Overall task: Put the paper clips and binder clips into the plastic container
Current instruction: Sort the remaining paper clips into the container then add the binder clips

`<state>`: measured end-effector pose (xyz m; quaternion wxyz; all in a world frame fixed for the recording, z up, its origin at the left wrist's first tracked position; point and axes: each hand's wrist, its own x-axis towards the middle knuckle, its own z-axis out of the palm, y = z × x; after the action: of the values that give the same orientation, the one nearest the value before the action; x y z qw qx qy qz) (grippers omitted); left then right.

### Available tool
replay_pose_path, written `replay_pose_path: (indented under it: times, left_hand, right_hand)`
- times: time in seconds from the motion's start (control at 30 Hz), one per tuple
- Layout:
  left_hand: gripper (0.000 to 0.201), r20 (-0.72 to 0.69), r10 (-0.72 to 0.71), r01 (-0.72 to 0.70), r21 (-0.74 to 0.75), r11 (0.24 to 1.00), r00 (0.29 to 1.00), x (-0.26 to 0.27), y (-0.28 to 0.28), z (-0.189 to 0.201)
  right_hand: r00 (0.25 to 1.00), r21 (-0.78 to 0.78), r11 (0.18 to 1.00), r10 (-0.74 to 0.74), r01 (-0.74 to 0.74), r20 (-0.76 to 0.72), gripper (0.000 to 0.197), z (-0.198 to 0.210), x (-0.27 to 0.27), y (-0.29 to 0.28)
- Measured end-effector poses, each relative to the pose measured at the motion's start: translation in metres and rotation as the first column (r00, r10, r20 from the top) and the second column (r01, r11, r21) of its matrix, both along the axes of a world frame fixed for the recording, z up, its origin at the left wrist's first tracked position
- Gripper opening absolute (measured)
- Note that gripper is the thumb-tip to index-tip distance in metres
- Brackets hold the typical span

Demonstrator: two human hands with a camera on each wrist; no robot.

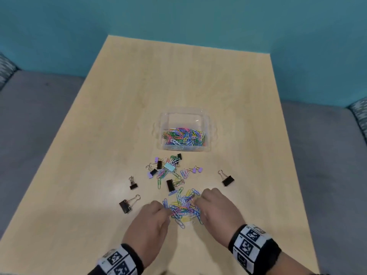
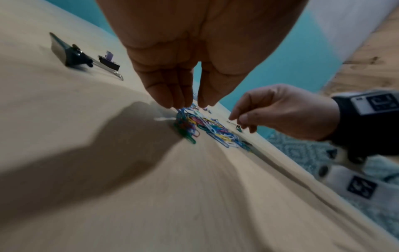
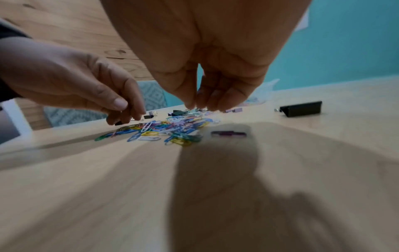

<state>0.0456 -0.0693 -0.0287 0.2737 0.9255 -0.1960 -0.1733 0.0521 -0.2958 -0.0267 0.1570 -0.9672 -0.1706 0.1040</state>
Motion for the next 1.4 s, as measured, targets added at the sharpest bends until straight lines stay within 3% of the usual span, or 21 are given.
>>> replay_pose_path:
  times: [0.2, 0.27, 0.37, 0.43, 0.63, 0.73, 0.87, 1.03, 1.4]
  left_hand:
    - [0.058, 0.159, -0.247, 0.202, 0.255, 0.946, 0.956, 0.003, -0.02, 0.003]
    - [0.068, 0.123, -0.286, 0.229, 0.347, 0.91, 0.95, 0.01, -0.031, 0.003]
    - [0.065, 0.042, -0.289, 0.243, 0.433, 0.868, 0.956, 0.02, -0.042, 0.006]
    - [0.063, -0.014, -0.265, 0.246, 0.423, 0.872, 0.964, 0.024, -0.047, 0.009]
    - [0.058, -0.008, -0.262, 0.239, 0.437, 0.867, 0.965, 0.033, -0.055, 0.013]
    - [0.061, -0.02, -0.268, 0.25, 0.435, 0.865, 0.963, 0.039, -0.061, 0.013]
    - [0.059, -0.017, -0.223, 0.21, 0.418, 0.884, 0.975, 0.048, -0.064, 0.007]
    - [0.044, 0.001, -0.137, 0.126, 0.387, 0.914, 0.991, 0.054, -0.066, 0.008]
    - [0.054, 0.026, -0.337, 0.293, 0.434, 0.852, 0.941, 0.057, -0.091, 0.006]
  right_hand:
    - [0.993, -0.154, 0.981, 0.113, -0.115, -0.022, 0.053, -0.002, -0.01, -0.004]
    - [0.99, -0.183, 0.974, 0.127, -0.136, -0.057, 0.06, -0.002, -0.019, -0.007]
    - [0.993, -0.212, 0.972, 0.092, -0.106, -0.074, 0.059, -0.003, -0.033, -0.007]
    - [0.996, -0.231, 0.971, 0.051, -0.066, -0.069, 0.058, -0.004, -0.042, -0.005]
    - [0.994, -0.274, 0.96, -0.074, 0.05, -0.077, 0.056, -0.009, -0.07, 0.008]
    - [0.997, -0.234, 0.972, -0.052, 0.037, -0.056, 0.053, -0.011, -0.077, 0.015]
    - [0.996, -0.168, 0.982, -0.086, 0.083, -0.014, 0.056, -0.002, -0.061, 0.014]
    - [0.998, -0.206, 0.977, -0.059, 0.056, -0.009, 0.058, -0.007, -0.028, 0.007]
    - [0.989, -0.213, 0.971, -0.129, 0.112, -0.069, 0.054, -0.021, -0.063, 0.02]
